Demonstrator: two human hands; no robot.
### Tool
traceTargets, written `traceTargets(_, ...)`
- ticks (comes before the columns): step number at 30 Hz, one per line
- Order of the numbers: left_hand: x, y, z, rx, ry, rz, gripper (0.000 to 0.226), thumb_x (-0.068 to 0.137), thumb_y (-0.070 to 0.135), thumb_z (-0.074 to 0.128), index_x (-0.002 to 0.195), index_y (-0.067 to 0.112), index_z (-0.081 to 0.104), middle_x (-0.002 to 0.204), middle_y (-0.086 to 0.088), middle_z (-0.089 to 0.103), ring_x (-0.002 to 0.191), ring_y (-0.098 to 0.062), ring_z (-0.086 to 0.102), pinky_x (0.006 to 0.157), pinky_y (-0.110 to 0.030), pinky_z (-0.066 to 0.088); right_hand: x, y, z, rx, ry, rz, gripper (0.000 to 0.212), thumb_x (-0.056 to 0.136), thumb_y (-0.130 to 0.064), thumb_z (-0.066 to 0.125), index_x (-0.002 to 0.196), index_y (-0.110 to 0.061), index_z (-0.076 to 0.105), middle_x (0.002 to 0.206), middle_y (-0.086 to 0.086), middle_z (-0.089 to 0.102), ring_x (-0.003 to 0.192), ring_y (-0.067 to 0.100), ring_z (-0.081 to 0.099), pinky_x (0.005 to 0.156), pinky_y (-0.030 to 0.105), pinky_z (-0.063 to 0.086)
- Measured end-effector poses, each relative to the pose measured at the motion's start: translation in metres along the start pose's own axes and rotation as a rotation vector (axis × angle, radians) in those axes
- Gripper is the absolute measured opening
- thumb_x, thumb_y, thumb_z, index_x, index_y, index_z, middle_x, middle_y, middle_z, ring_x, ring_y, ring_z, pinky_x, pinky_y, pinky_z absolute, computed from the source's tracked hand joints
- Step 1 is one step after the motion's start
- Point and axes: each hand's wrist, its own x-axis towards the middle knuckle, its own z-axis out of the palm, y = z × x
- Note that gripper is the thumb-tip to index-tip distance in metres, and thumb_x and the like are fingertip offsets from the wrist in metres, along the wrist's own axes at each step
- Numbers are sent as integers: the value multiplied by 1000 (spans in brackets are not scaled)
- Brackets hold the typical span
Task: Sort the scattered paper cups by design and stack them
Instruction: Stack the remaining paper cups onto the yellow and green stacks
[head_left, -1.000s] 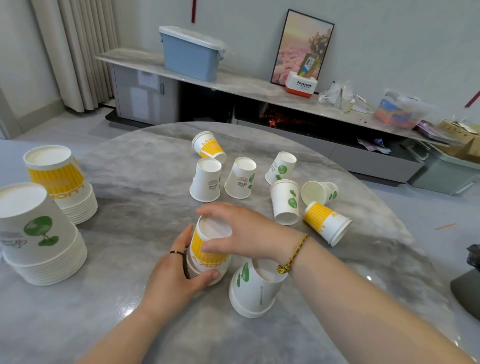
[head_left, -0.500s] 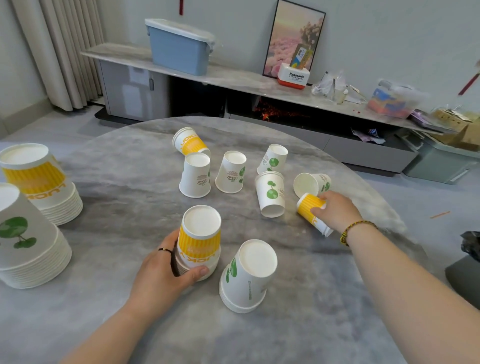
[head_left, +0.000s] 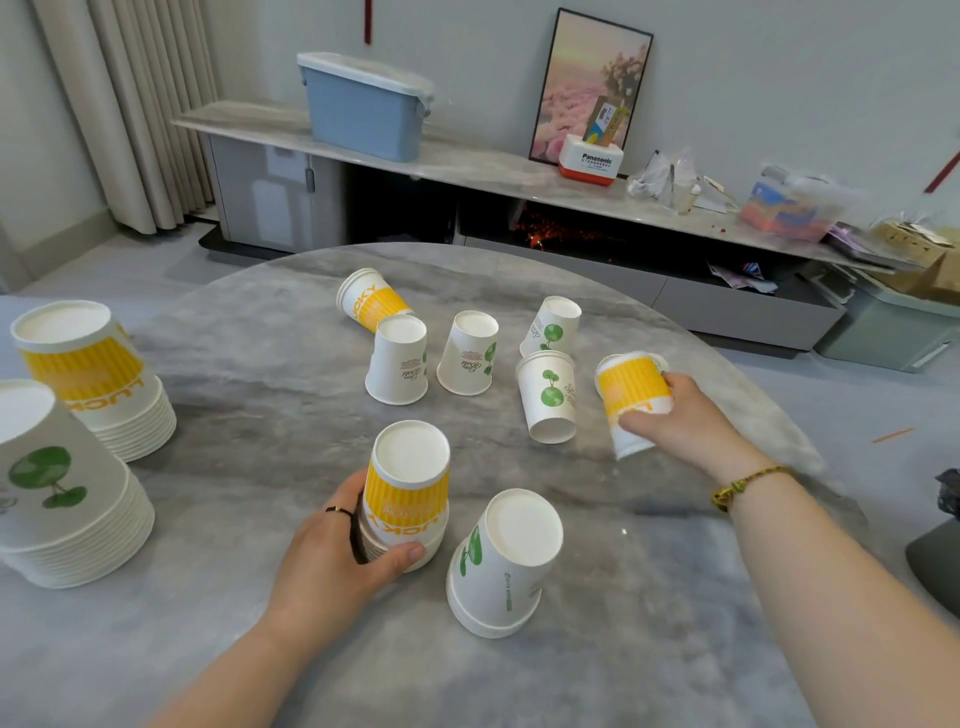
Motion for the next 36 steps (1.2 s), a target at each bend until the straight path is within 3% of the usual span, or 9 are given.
traceTargets(3, 0, 1, 1, -12, 2, 7, 69, 38, 59, 60, 103, 50, 38, 88, 38, 59, 96, -7, 57, 82, -23, 41, -32, -43, 6, 467, -140, -172, 72, 69, -13, 72, 129, -13, 32, 104, -1, 53, 85, 9, 54, 72, 22, 44)
traceTargets(5, 0, 1, 1, -7, 2, 6, 75, 40, 57, 64, 109, 43, 42, 95, 33, 55, 95, -6, 57, 79, -21, 41, -51, -70, 17, 563, -306, -291, 83, 60, -14, 72, 130, -18, 27, 100, -8, 54, 85, 3, 56, 72, 16, 50)
traceTargets(8, -1, 3, -1, -19, -6, 6, 63, 41, 55, 66, 97, 55, 39, 85, 36, 58, 89, 9, 55, 72, -6, 38, -65, -98, 39, 425, -387, -441, 81, 69, -2, 74, 130, -17, 23, 108, -3, 50, 97, 11, 54, 83, 21, 49)
traceTargets(12, -3, 5, -2, -23, 1, 11, 63, 58, 32, 79, 104, 46, 38, 90, 32, 53, 85, 11, 51, 69, -6, 38, -70, -108, 61, 261, -441, -527, 89, 70, -7, 73, 135, -24, 15, 119, -6, 41, 108, 10, 45, 89, 25, 40)
traceTargets(20, -2, 6, -2, -43, 14, 13, 66, 39, 56, 63, 96, 60, 31, 87, 54, 52, 89, 13, 52, 74, -9, 38, -67, -88, 83, 43, -611, -464, 87, 70, -8, 73, 136, -21, 18, 124, -3, 42, 113, 9, 41, 92, 15, 33)
traceTargets(23, -1, 4, -3, -40, 3, 32, 82, 34, 57, 65, 106, 58, 26, 94, 63, 40, 90, 24, 49, 76, -5, 38, -64, -90, 78, 119, -529, -485, 85, 70, -11, 74, 137, -24, 22, 127, 1, 43, 109, 10, 43, 79, -3, 32)
traceTargets(26, -1, 4, -3, -76, -12, 39, 90, 33, 54, 71, 111, 57, 26, 96, 60, 44, 94, 19, 52, 79, -5, 41, -64, -91, 80, 95, -495, -594, 61, 72, -11, 72, 126, -21, 45, 120, -3, 49, 103, 5, 43, 72, -11, 27)
traceTargets(32, -3, 7, -3, -123, 13, 33, 69, 45, 57, 58, 110, 49, 33, 89, 59, 47, 89, 29, 47, 71, 4, 38, -65, -86, 84, 128, -527, -559, 37, 78, -18, 67, 113, -22, 56, 118, -2, 57, 101, 3, 45, 78, -3, 32)
traceTargets(36, -3, 4, -2, -56, 6, 7, 57, 50, 46, 67, 96, 56, 36, 83, 59, 48, 84, 28, 49, 71, -6, 38, -38, -63, 74, 241, -96, -418, 22, 79, -18, 65, 100, -17, 59, 103, -1, 56, 97, 14, 47, 83, 19, 37)
